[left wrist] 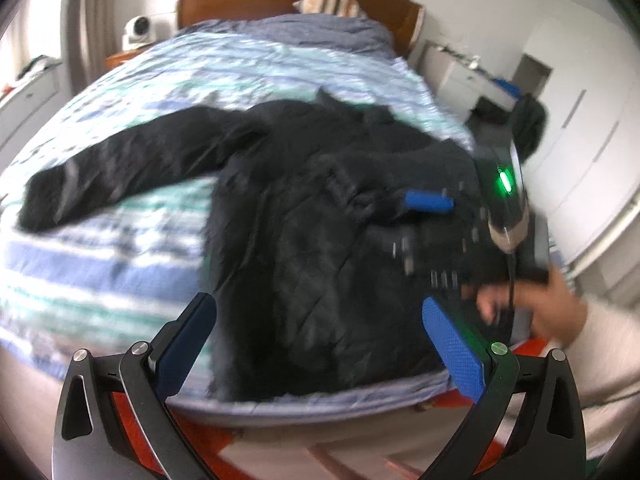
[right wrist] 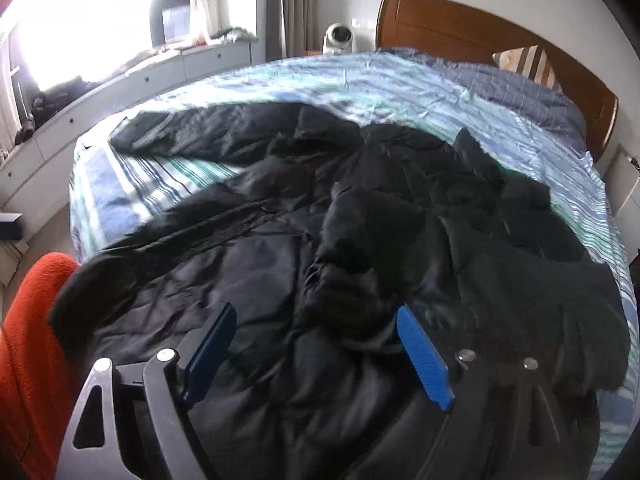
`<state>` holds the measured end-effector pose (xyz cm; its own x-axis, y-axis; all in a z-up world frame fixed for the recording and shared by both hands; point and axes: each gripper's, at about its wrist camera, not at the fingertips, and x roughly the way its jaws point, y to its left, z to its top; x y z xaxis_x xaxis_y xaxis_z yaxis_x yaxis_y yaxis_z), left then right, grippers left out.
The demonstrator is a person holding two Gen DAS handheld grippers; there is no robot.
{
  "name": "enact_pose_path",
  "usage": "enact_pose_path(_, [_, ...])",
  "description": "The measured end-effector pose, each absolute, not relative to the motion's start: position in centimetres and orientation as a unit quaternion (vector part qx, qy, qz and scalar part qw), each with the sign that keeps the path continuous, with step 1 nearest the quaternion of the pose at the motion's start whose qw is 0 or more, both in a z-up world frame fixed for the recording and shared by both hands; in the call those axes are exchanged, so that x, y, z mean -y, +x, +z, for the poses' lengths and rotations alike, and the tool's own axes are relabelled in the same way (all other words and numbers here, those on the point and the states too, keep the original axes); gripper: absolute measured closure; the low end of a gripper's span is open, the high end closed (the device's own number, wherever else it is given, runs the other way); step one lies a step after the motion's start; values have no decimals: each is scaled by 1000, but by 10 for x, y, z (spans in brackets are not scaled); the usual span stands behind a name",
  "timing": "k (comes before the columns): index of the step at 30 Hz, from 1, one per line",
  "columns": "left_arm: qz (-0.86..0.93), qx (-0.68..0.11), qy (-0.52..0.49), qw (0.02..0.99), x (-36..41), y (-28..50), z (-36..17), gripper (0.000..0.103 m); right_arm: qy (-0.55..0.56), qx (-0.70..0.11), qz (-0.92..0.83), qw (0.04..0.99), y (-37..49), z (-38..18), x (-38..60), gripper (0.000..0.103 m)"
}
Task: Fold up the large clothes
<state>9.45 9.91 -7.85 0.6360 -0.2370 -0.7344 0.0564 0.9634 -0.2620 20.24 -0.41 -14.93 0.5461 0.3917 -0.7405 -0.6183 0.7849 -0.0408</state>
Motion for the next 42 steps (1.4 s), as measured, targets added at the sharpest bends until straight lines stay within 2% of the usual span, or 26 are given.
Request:
enact_pose_path(5, [-164,-416,-160,880,-97,177,-78,1,-85,-372,267,885,166,-133,60,19])
enact_pose_path(9, [-154,-475,-144,854,-74,268,-113,3,-50,-380,235,893,145,-129,99,19])
enact_pose_path(11, [-137,-507,-133,840,-60,300,-135,16,-34,-382,224,896,137,-129,114,19])
enact_pose_path(13, [-136,-547,-122,817,-42,324,-158,56,-17,-383,214,898,128,-128,132,19])
enact_pose_path(14, [-130,-555,-110,814,-36,328,-164,64,-14,-383,209,900,125,-128,138,19])
enact_pose_path(16, [-119,-547,-84,824,-26,331,-161,91,-6,-381,195,904,122,-128,153,19])
enact_pose_path(17, [-123,-542,-74,828,-23,333,-154,94,-1,-378,192,906,122,-127,159,19])
enact_pose_path(22, [-106,-463,-37,879,-33,352,-90,95,26,-344,161,925,159,-106,205,19])
enact_pose_path(27, [-70,-451,-52,888,-67,382,-100,95,7,-347,123,930,253,-92,227,20])
enact_pose_path(29, [-56,-455,-55,887,-75,390,-116,95,10,-368,114,923,293,-96,232,42])
enact_pose_path(30, [-54,-458,-58,885,-78,391,-122,95,15,-386,106,916,319,-101,235,56])
enact_pose_path(31, [-51,-461,-62,884,-82,392,-129,95,20,-398,101,912,339,-105,239,61])
enact_pose_path(34, [-43,-471,-77,878,-90,395,-149,95,33,-426,77,901,399,-124,244,62])
enact_pose_path(38, [-40,-475,-80,876,-97,399,-167,94,45,-436,70,896,439,-159,241,62])
enact_pose_path(42, [-39,-480,-82,872,-99,396,-187,89,72,-496,56,864,466,-213,238,64])
